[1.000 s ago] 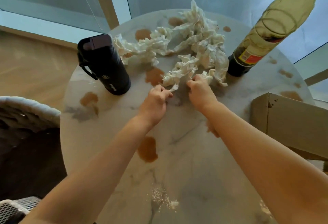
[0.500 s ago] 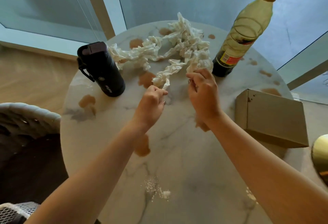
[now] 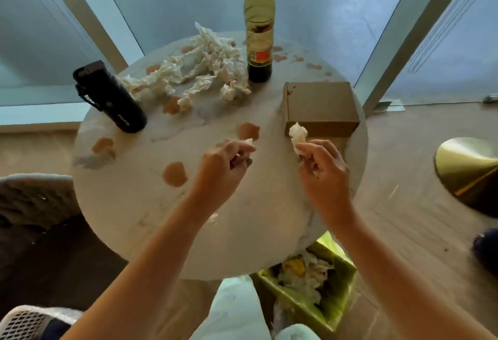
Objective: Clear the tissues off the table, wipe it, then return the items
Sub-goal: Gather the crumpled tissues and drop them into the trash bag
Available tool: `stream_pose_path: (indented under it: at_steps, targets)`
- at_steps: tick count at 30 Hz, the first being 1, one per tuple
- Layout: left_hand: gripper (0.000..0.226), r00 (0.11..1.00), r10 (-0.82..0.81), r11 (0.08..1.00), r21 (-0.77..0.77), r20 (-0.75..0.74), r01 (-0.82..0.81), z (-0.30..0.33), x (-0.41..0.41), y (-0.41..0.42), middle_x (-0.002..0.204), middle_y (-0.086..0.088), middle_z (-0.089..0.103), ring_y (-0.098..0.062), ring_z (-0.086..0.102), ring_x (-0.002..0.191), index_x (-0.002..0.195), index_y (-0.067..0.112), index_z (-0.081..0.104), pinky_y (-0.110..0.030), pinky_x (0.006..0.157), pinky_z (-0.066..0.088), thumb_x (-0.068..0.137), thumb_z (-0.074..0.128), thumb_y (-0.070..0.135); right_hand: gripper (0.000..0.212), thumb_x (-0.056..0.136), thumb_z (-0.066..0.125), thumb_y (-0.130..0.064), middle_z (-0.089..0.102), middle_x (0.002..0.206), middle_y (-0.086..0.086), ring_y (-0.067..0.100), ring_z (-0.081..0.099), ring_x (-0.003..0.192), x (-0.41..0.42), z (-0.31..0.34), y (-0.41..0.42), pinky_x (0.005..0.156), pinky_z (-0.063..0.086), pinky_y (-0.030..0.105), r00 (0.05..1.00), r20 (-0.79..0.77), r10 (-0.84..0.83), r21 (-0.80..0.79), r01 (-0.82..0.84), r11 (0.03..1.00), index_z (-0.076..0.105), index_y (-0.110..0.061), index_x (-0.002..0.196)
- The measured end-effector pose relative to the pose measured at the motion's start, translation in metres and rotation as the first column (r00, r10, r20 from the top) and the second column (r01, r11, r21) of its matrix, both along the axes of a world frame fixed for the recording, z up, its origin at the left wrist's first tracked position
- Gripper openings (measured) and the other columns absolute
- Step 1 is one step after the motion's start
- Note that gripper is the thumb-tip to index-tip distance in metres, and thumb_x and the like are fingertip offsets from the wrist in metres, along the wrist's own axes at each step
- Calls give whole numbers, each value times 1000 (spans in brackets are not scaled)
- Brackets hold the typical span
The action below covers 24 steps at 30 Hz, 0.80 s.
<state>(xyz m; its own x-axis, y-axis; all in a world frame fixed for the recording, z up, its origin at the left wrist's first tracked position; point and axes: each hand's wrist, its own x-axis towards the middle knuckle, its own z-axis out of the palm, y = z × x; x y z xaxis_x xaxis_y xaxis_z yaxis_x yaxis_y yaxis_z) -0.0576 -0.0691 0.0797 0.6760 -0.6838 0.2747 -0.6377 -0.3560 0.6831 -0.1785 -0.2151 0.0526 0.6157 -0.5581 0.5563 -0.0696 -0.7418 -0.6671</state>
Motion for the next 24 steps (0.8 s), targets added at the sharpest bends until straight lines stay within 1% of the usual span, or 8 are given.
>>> stream_pose_path:
  at_steps: [4, 6, 9, 11, 13, 17, 21, 24]
  targets:
    - [36, 959, -222, 974, 13, -177, 228, -27, -87, -16, 89, 4, 60, 9, 56, 76, 111, 9, 63, -2, 69, 41, 77, 69, -1, 36, 78, 63, 6, 64, 103, 14, 16, 59, 89, -96, -33, 10, 81, 45, 7, 983, -101, -150, 124, 162, 979, 58, 1, 113]
    - [37, 917, -336, 933, 55, -215, 355, -46, -126, -21, 89, 4, 60, 8, 58, 77, 111, 7, 63, -2, 70, 43, 76, 70, -1, 36, 78, 62, 5, 64, 97, 12, 8, 55, 81, -140, -57, 18, 75, 40, -1, 965, -160, -207, 167, 233, 958, 59, 1, 114]
    - [23, 819, -480, 819, 174, -313, 547, -75, -171, -24, 89, -4, 64, -6, 58, 75, 102, 7, 66, -13, 71, 49, 80, 66, 2, 30, 79, 60, 4, 64, 90, 10, 14, 58, 75, -194, -93, 35, 72, 43, 6, 937, -258, -237, 272, 306, 912, 62, 0, 109]
    - [20, 765, -509, 731, 271, -394, 626, -97, -187, -27, 92, -7, 63, -11, 57, 79, 103, 6, 65, -15, 73, 48, 84, 61, 4, 27, 80, 63, 7, 65, 89, 10, 21, 61, 78, -218, -118, 45, 73, 45, 11, 908, -339, -247, 332, 361, 871, 64, 0, 105]
    - [24, 761, -468, 673, 377, -450, 637, -119, -196, -34, 101, -9, 62, -16, 59, 88, 111, 7, 62, -22, 80, 49, 88, 58, 7, 25, 81, 62, 5, 64, 93, 11, 24, 61, 84, -234, -140, 49, 72, 40, 11, 861, -459, -219, 406, 423, 810, 64, 0, 106]
    - [27, 785, -413, 583, 528, -462, 617, -156, -199, -52, 111, -12, 57, -25, 55, 100, 116, 7, 60, -29, 85, 45, 90, 53, 8, 26, 88, 53, 0, 60, 108, 12, 18, 53, 97, -248, -186, 48, 80, 35, 19, 754, -656, -34, 528, 490, 693, 61, -1, 113]
    - [38, 783, -412, 491, 611, -466, 621, -187, -197, -65, 120, -11, 51, -28, 51, 106, 121, 11, 55, -33, 85, 45, 86, 50, -4, 28, 91, 47, -1, 57, 115, 13, 25, 51, 107, -247, -215, 40, 83, 33, 21, 673, -736, 70, 533, 512, 673, 59, -2, 115]
    - [37, 789, -406, 445, 655, -461, 611, -209, -195, -66, 121, -11, 50, -29, 51, 106, 123, 14, 55, -35, 85, 45, 89, 47, 0, 28, 93, 41, -4, 54, 114, 13, 28, 50, 105, -240, -231, 32, 77, 33, 24, 609, -785, 117, 522, 547, 654, 58, -3, 115]
